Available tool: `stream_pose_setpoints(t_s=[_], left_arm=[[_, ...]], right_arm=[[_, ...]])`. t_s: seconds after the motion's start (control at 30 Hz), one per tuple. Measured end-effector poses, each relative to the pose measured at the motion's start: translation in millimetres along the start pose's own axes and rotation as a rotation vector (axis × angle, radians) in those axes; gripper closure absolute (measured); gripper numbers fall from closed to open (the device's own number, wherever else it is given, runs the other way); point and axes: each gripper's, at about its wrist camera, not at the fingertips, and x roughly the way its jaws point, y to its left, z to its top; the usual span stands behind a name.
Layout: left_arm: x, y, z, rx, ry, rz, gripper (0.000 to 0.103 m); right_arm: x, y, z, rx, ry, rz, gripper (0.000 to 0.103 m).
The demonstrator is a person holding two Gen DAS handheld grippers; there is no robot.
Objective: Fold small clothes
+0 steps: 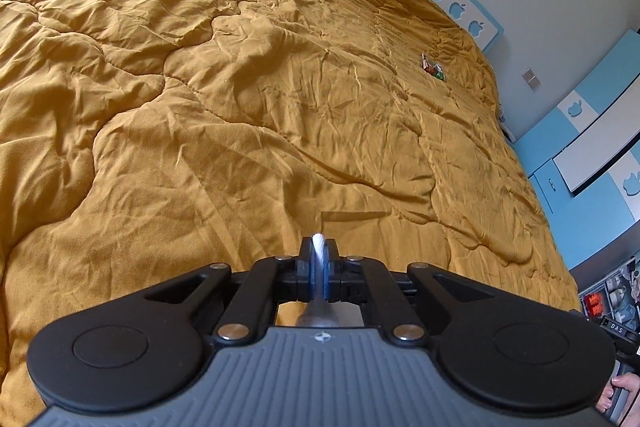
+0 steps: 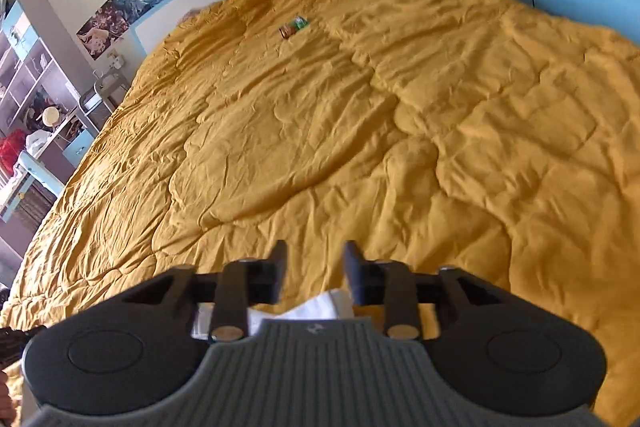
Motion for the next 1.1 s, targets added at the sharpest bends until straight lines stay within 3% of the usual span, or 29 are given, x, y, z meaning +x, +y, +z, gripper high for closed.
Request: stream_pose_setpoints(t_s=[0.07, 0.13, 0.2, 0.23, 0.3, 0.33, 0.37, 0.43, 0.5, 0.67, 0.8, 0.87, 0.97, 1.1], left_arm=[[3.8, 4.0, -1.9, -0.001, 0.032, 0.018, 0.099], [7.2, 7.5, -4.0, -0.004, 0.053, 0.026, 0.098], [14.7, 11.3, -4.3, -0.007, 0.103, 0.018, 0.095], [19.9, 13.3, -4.3, -0.008, 0.134, 0.04, 0.082], [29.5, 19.8, -6.2, -0.015, 0.185, 0.06, 0.077], [31.7, 22.6, -7.2, -0.017, 0.196, 0.05, 0.077], [32.6, 24.8, -7.4, -0.018, 0.2, 0.041, 0.077], [34.2, 30.6, -5.8, -0.059, 0.233, 0.002, 0.078], [34.8, 33.3, -3.6, -0.094, 0.274, -0.048, 0.091], [9.7, 0.6, 2.7, 0.074, 0.165, -0.018, 0.096], [-8.1, -14.6, 17.6, 0.068, 0.082, -0.048, 0.097], [-10.2, -19.6, 23.8, 0.071, 0.034, -0.037, 0.097], [1.2, -20.8, 27.5, 0.077, 0.004, 0.039, 0.097], [36.8, -0.7, 14.3, 0.049, 0.101, 0.135, 0.096]], right_arm=[[10.8, -14.0, -3.1, 0.081, 0.064, 0.021, 0.051], [22.9, -23.3, -5.3, 0.137, 0.139, 0.074, 0.031], [31.6, -29.5, -10.2, 0.184, 0.17, 0.099, 0.031], [33.2, -30.2, -12.9, 0.187, 0.169, 0.103, 0.035], [34.1, -29.4, -16.4, 0.175, 0.171, 0.078, 0.055], [33.7, -29.0, -17.8, 0.164, 0.169, 0.051, 0.084], [33.4, -28.2, -19.4, 0.148, 0.173, 0.048, 0.1], [28.2, -26.9, -22.7, 0.107, 0.144, 0.077, 0.1], [20.8, -23.2, -23.9, 0.065, 0.106, 0.094, 0.1], [-4.8, -16.5, -15.6, 0.11, -0.017, 0.162, 0.101], [-16.8, -4.1, 0.1, 0.115, -0.089, 0.216, 0.101], [-21.8, 6.5, 7.4, 0.093, -0.141, 0.206, 0.101], [-17.0, 18.4, 13.7, 0.074, -0.195, 0.155, 0.101], [21.1, 20.6, 4.4, 0.043, -0.09, 0.033, 0.101]])
